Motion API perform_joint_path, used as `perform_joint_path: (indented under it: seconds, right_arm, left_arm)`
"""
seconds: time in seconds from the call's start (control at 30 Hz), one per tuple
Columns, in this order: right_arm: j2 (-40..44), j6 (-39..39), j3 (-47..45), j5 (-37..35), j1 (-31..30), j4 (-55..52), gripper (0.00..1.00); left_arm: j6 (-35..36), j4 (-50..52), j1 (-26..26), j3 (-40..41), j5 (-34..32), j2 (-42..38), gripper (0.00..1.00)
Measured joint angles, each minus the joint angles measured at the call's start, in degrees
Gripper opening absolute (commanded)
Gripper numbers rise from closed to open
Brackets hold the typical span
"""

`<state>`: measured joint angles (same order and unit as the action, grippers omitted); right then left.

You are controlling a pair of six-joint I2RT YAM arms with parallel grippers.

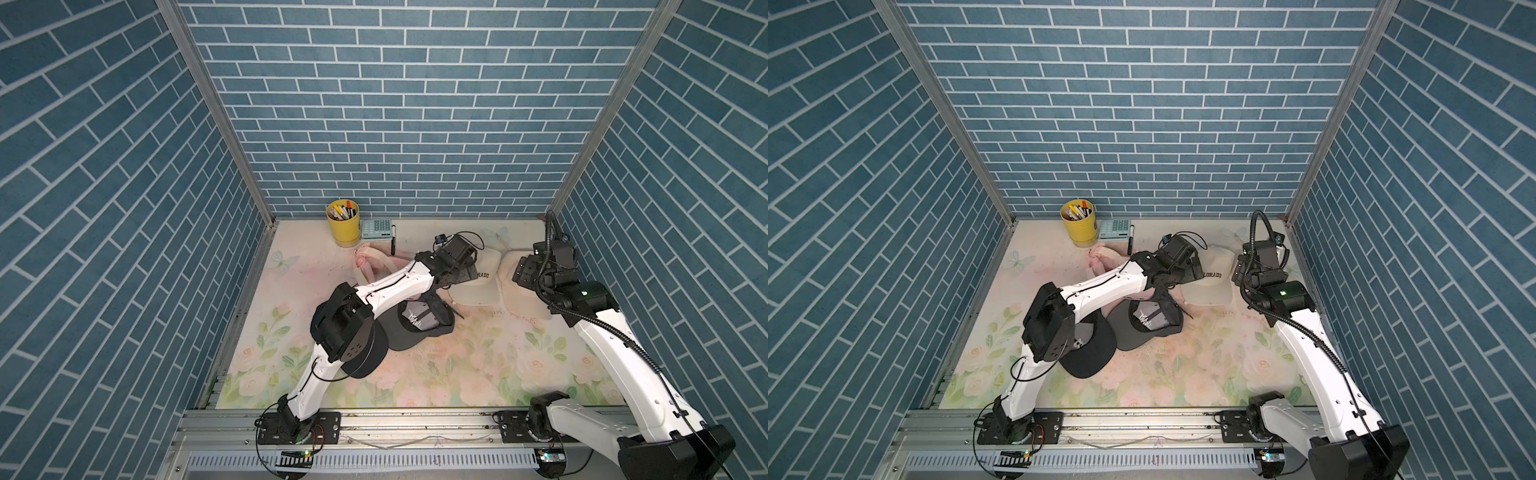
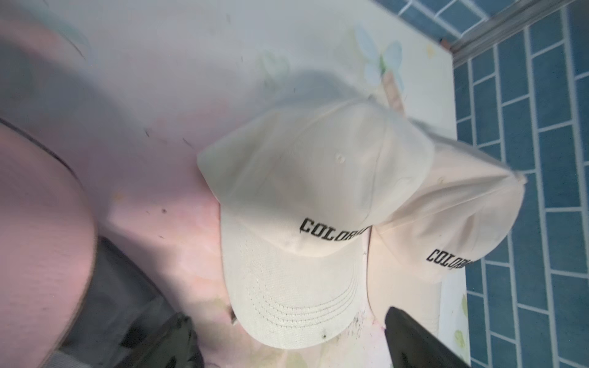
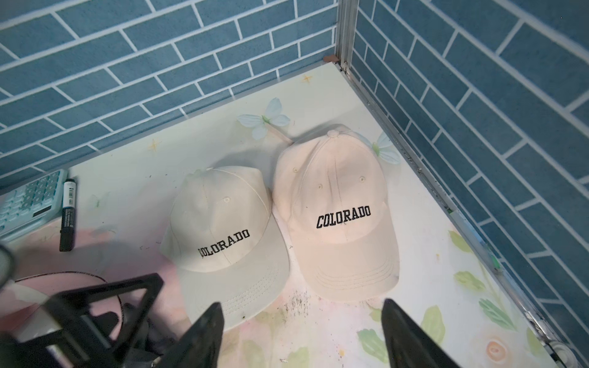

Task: Open the adjustable buckle of the baseball cap
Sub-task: Place the baseball cap at the center of the board, then pick up the baseball cap from the center of the board.

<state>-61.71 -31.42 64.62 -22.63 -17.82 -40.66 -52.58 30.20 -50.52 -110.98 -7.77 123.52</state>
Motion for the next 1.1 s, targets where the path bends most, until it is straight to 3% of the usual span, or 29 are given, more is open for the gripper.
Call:
perform_joint_path:
  seconds: [0.13, 0.27, 0.5, 0.8, 1.1]
  right_arm:
    - [-0.87, 0.11, -0.22, 5.46, -0.13, 0.09, 0.72]
    - [-2.73, -1.86, -1.77, 9.84, -3.3, 0.09, 0.71]
    - [-4.63, -9.44, -6.27, 13.57, -13.84, -2.08, 0.69]
    - [-4.87, -21.0, -13.6, 17.0, -23.06, -3.76, 0.7]
    - [-20.35, -22.05, -11.3, 24.85, -28.68, 1.6, 0.7]
  left_arm:
    - [7.17, 0.33, 1.29, 0.63, -6.86, -6.73, 1.0]
    - [14.47, -1.42, 5.09, 6.4, -10.88, -14.73, 0.99]
    - [26.38, -6.47, 12.39, 20.92, -10.36, -24.26, 0.99]
    - [33.88, -10.43, 16.57, 30.01, -8.9, -26.49, 1.0]
    - [34.82, -14.16, 19.23, 36.06, -8.24, -30.47, 1.0]
